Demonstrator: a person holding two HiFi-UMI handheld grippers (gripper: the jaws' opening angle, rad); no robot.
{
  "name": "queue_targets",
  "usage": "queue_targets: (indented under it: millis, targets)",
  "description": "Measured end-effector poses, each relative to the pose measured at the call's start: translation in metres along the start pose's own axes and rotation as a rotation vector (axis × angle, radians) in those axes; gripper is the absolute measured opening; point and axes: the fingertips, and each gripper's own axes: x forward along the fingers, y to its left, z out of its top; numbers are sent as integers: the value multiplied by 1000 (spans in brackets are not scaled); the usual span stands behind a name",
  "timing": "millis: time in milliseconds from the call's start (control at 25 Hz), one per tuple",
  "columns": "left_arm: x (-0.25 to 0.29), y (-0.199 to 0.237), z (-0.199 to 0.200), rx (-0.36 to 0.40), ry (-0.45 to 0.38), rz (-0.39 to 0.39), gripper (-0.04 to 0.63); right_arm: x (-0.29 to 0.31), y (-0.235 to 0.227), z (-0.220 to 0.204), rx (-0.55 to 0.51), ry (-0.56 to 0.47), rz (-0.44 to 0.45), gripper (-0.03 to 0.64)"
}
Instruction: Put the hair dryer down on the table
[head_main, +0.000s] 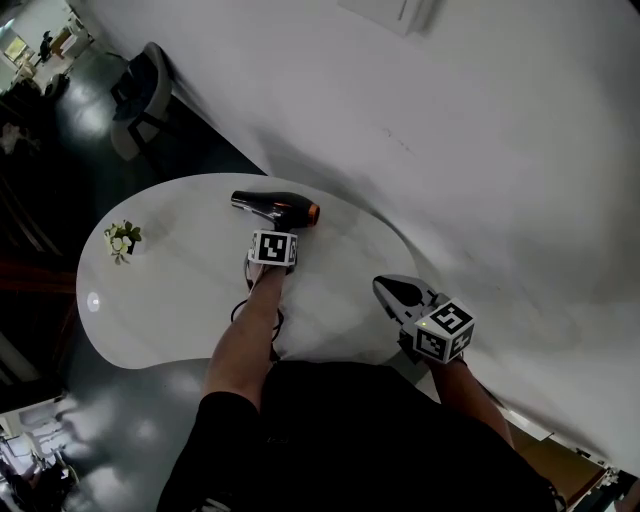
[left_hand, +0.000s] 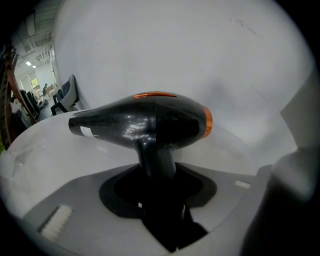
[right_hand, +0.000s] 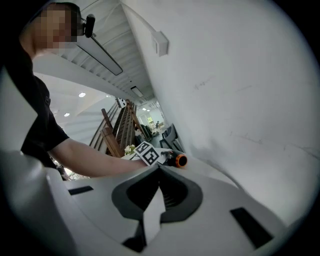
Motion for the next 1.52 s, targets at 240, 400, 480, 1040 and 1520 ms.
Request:
queue_targets:
  millis: [240, 400, 480, 1040, 1520]
  targets:
    - [-6, -6, 0, -14, -3, -56, 224, -25, -1, -10, 33, -24, -28, 12]
    - [-24, -9, -2, -9, -16, -25, 247, -39, 4, -8, 23, -43, -14, 12]
    - [-35, -8, -3, -17, -37, -4, 246, -43, 7, -9, 12, -50, -1, 11]
    - [-184, -35, -12, -59, -380, 58, 238, -52, 48, 1, -94, -83, 177, 12]
    - [-355, -26, -48, -96, -785, 126, 139, -28, 99, 22, -214, -121, 214, 11]
